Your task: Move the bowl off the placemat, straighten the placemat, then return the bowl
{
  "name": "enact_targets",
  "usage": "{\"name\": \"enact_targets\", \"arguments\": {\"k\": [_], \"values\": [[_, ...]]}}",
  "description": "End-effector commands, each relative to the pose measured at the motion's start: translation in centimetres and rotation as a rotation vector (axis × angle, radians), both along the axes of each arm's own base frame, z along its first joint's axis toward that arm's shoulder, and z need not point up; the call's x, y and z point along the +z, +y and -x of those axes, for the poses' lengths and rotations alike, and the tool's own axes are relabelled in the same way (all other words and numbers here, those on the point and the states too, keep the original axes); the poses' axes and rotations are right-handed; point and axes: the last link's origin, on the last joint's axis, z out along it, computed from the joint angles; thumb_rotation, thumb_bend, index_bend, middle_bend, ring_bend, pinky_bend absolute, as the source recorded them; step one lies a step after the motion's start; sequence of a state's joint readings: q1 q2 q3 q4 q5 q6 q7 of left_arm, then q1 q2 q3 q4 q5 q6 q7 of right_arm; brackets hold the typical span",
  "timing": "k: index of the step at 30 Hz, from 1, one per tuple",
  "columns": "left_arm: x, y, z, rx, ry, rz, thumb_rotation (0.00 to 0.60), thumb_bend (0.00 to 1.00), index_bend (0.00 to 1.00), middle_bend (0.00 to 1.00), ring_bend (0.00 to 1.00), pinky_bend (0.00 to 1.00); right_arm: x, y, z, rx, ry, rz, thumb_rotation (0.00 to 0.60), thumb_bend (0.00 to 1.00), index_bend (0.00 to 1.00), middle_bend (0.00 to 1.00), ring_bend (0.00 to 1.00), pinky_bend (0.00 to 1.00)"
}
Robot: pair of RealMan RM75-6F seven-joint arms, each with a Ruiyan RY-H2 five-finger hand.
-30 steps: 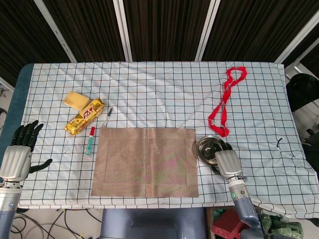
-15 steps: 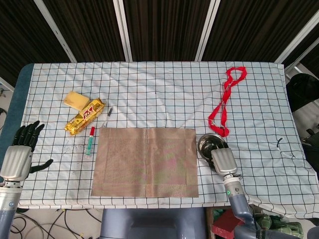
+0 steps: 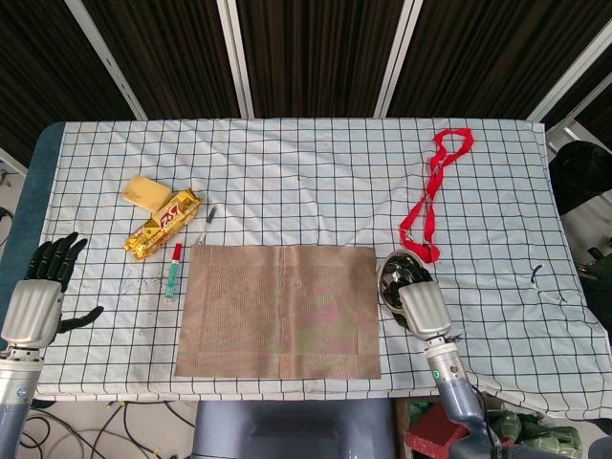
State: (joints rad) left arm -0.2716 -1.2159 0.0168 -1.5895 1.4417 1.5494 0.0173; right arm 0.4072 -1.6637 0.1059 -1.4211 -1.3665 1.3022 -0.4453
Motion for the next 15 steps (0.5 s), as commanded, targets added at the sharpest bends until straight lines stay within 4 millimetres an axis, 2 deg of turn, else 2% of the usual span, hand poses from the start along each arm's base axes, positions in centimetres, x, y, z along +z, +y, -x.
{"name": "enact_targets", "arguments": {"k": [1,8,11,15], "values": [[0.0,0.0,0.0,-0.002,0.000,0.001,0.600,0.05,0.03,0.00,0.00,0.00,0.3,0.4,-1.0,0.032,-0.012,0.001,0.600,0.47,0.78,0.54,0.25,0.26],[-0.1,0.0,0.0,0.001,0.002,0.005,0.600,0.05,0.03,0.00,0.00,0.00,-1.0,1.3,-4.6,0.140,-0.008,-0.050,0.600,0.47,0.78,0.54,0.25,0.26],[0.0,0.0,0.1,0.004,0.001,0.005,0.600,0.05,0.03,0.00,0.00,0.00,-2.1,1.7,-6.6,0.194,-0.004,-0.083,0.600,0.47,0.78,0.54,0.25,0.26],[-0.1,0.0,0.1,0.009,-0.009,0.010,0.600,0.05,0.03,0.00,0.00,0.00,-4.7,2.0,-9.2,0.245,0.049,-0.133,0.600,0.47,0.78,0.53,0.25,0.26]]}}
